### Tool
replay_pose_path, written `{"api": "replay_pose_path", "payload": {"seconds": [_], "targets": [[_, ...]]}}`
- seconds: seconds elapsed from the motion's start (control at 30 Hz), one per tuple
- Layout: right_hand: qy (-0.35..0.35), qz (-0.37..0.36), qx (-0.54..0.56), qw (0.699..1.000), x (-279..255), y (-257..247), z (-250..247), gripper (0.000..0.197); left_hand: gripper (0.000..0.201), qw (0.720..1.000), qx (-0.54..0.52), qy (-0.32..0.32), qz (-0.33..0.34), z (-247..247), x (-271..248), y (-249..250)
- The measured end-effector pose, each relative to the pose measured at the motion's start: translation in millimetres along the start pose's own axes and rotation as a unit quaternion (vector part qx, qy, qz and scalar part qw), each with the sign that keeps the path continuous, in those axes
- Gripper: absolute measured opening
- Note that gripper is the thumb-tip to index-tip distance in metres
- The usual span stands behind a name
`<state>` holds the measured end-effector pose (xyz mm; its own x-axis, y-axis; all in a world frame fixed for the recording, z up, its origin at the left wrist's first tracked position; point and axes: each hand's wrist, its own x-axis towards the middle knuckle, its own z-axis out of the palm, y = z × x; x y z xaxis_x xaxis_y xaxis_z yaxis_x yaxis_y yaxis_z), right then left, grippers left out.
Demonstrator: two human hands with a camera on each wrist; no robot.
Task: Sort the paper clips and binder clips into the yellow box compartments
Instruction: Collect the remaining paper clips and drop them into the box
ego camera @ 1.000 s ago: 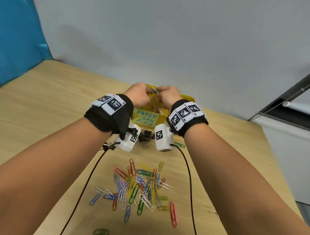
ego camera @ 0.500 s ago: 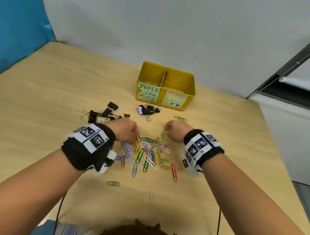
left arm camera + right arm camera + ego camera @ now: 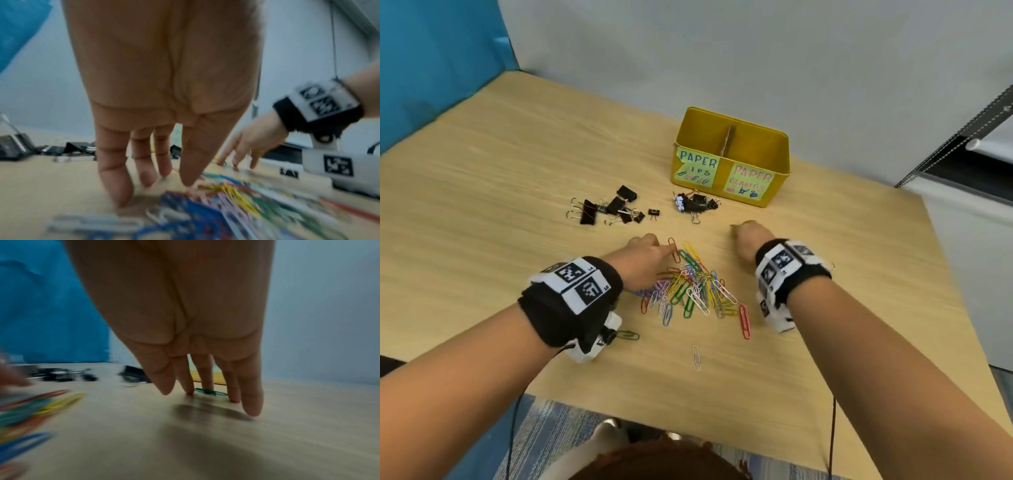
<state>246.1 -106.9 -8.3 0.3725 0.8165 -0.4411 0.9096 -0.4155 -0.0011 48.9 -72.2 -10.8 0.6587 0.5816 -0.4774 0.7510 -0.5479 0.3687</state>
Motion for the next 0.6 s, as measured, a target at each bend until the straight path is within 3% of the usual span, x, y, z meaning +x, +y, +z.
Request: {"api": "replay_pose_path", "payload": {"seconds": [0.13, 0.23, 0.33, 0.4, 0.47, 0.6], "targets": [[0.022, -0.077, 0.004, 0.997, -35.0, -33.9, 26.4, 0.033, 0.061, 0.999, 0.028, 0.009, 0.027, 10.3, 6.4, 22.2], [-0.012, -0.119, 0.049, 0.992, -57.4, -26.9, 23.0, 0.038, 0.055, 1.0, -0.001, -0.005, 0.028, 5.8, -0.6, 18.6], [-0.015, -0.086, 0.12, 0.989, -80.0, 0.7, 13.6, 0.04, 0.063, 1.0, -0.01, -0.021, -0.015, -3.0, -26.3, -6.3], [-0.041, -0.032, 0.136, 0.989, -94.0, 16.6, 17.4, 0.049, 0.081, 0.995, 0.0, -0.065, -0.069, -5.2, -48.6, -19.2], [-0.08, -0.005, 0.11, 0.991, -103.2, 19.6, 27.6, 0.052, 0.083, 0.989, 0.0, -0.114, -0.096, 0.5, -63.8, -18.9], [-0.048, -0.02, 0.127, 0.991, -99.5, -2.0, 46.0, 0.045, 0.072, 0.996, 0.013, -0.059, -0.071, 22.6, -54.3, -7.8]]}}
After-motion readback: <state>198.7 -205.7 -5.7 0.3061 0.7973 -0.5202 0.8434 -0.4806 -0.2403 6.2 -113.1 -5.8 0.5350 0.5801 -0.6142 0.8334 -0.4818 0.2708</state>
